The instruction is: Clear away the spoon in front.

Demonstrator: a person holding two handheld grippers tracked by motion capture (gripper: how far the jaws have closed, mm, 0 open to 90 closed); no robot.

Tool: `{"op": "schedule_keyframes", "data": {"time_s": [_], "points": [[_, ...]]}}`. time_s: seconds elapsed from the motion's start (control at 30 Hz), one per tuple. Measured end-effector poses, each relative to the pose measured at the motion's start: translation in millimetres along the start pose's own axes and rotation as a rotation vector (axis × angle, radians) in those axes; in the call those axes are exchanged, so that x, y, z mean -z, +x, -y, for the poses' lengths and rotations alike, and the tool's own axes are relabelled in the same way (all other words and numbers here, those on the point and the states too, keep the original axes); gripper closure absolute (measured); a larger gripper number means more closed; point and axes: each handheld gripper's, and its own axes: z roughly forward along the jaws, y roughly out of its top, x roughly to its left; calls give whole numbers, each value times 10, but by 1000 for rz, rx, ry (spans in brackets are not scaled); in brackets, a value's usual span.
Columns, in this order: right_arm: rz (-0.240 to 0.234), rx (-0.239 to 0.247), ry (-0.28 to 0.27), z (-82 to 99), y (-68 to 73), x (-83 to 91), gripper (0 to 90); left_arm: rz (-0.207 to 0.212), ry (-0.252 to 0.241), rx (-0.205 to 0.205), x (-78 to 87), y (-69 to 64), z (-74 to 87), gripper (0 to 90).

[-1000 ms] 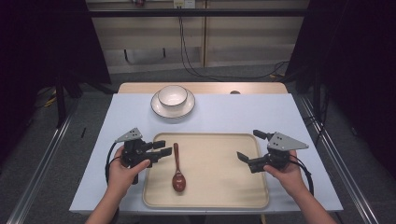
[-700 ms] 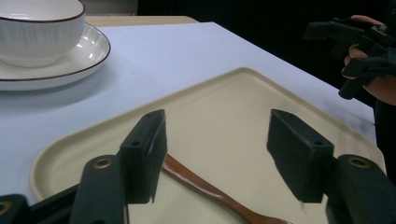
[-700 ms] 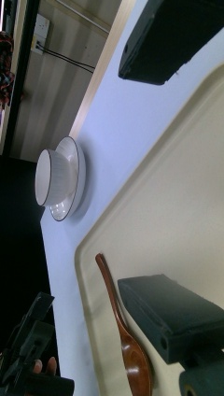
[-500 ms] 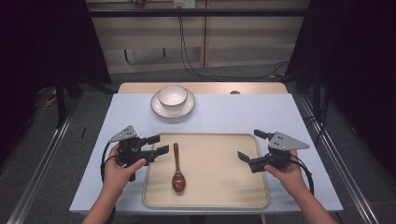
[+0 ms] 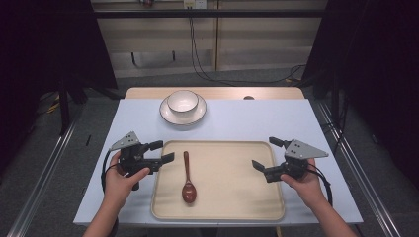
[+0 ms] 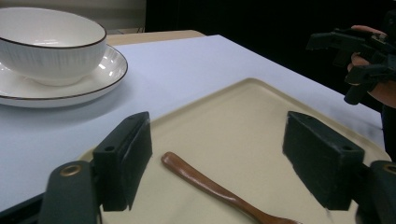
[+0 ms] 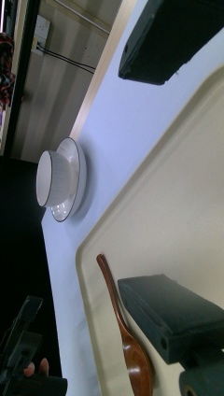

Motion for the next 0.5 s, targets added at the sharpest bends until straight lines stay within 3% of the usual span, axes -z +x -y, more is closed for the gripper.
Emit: {"op": "schedule_keyframes", "data": {"time_s": [0.5], "points": [[2, 5, -3, -5, -15, 16, 13, -50, -23, -45, 145, 80, -28, 96]]}}
